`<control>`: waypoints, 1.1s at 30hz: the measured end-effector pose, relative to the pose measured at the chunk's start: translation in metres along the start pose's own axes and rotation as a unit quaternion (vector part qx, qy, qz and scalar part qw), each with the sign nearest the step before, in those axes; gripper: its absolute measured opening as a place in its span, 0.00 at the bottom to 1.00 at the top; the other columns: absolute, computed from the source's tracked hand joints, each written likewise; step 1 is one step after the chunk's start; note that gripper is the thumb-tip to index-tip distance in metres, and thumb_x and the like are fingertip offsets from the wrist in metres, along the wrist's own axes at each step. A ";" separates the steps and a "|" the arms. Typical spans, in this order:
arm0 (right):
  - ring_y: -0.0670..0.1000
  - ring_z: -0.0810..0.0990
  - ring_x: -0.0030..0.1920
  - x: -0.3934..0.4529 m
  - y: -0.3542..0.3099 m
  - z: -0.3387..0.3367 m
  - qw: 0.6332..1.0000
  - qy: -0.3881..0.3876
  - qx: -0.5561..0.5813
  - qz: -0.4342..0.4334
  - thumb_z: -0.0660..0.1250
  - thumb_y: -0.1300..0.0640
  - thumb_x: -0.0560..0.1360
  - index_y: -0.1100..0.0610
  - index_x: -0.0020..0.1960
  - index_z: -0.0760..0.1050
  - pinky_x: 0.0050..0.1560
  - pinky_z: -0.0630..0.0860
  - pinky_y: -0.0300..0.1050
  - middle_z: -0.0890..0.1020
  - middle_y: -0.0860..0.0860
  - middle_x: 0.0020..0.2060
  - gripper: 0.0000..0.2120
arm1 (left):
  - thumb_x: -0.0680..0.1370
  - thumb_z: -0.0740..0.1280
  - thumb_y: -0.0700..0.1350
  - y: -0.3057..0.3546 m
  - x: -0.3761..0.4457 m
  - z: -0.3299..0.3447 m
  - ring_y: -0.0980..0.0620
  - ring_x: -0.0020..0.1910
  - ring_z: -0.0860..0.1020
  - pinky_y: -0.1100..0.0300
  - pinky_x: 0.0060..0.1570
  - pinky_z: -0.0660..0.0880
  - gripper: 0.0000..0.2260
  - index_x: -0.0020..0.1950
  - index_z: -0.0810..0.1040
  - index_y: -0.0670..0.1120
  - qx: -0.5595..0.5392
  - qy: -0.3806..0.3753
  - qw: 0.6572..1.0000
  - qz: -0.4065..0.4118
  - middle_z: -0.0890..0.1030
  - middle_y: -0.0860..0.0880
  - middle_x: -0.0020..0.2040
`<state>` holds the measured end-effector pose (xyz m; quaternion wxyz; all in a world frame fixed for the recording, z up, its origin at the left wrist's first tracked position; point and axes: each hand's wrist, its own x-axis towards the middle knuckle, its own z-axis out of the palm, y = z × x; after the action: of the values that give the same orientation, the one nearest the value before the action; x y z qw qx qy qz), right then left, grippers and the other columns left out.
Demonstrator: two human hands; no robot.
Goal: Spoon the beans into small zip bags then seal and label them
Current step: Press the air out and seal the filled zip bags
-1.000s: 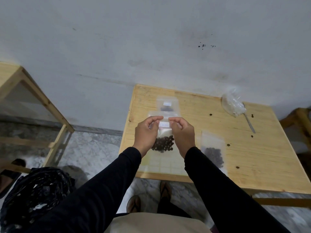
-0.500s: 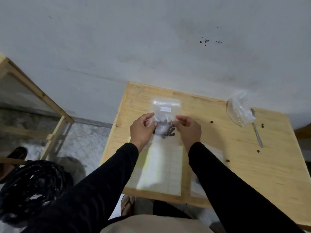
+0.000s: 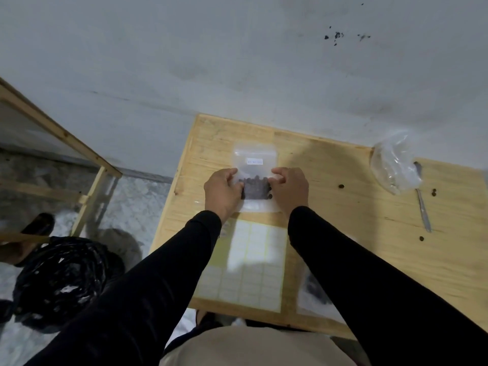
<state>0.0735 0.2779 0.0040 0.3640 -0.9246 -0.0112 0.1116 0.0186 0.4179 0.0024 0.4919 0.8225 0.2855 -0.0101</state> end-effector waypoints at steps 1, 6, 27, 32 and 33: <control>0.53 0.74 0.57 -0.001 0.001 0.000 1.000 -0.010 -0.018 -0.014 0.61 0.58 0.78 0.59 0.62 0.75 0.55 0.64 0.34 0.71 0.56 0.59 0.14 | 0.77 0.67 0.42 0.000 0.001 0.000 0.49 0.65 0.72 0.60 0.68 0.64 0.17 0.66 0.74 0.42 0.025 -0.003 1.000 0.013 0.75 0.44 0.65; 0.55 0.60 0.72 -0.013 0.007 0.000 0.981 -0.043 -0.169 -0.087 0.54 0.59 0.80 0.62 0.72 0.62 0.70 0.59 0.44 0.64 0.57 0.71 0.21 | 0.79 0.62 0.41 0.002 0.000 0.001 0.48 0.68 0.68 0.65 0.65 0.58 0.17 0.68 0.71 0.40 0.141 -0.017 0.985 0.093 0.72 0.43 0.67; 0.56 0.64 0.70 -0.176 0.110 -0.059 0.970 0.063 -0.198 0.126 0.56 0.53 0.81 0.64 0.73 0.61 0.69 0.60 0.46 0.64 0.58 0.71 0.24 | 0.79 0.62 0.48 0.005 -0.132 0.078 0.46 0.71 0.62 0.57 0.69 0.60 0.27 0.76 0.58 0.46 0.207 -0.304 0.896 0.249 0.65 0.45 0.73; 0.55 0.68 0.67 -0.187 0.114 -0.059 0.980 0.076 -0.120 0.137 0.59 0.56 0.80 0.63 0.70 0.65 0.66 0.64 0.43 0.67 0.57 0.68 0.21 | 0.79 0.63 0.48 0.003 -0.139 0.082 0.45 0.70 0.66 0.55 0.68 0.62 0.26 0.75 0.59 0.47 0.193 -0.321 0.900 0.223 0.67 0.44 0.72; 0.55 0.69 0.66 -0.187 0.113 -0.059 0.981 0.090 -0.112 0.133 0.60 0.56 0.79 0.63 0.69 0.66 0.65 0.64 0.42 0.68 0.57 0.67 0.20 | 0.79 0.63 0.48 0.003 -0.139 0.083 0.45 0.70 0.66 0.55 0.67 0.62 0.25 0.75 0.60 0.47 0.192 -0.316 0.902 0.223 0.67 0.45 0.72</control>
<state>-0.1031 0.1358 0.0067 0.2398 -0.9590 0.1320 0.0737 -0.0748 0.2853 0.0030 0.3780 0.8968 -0.0835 -0.2142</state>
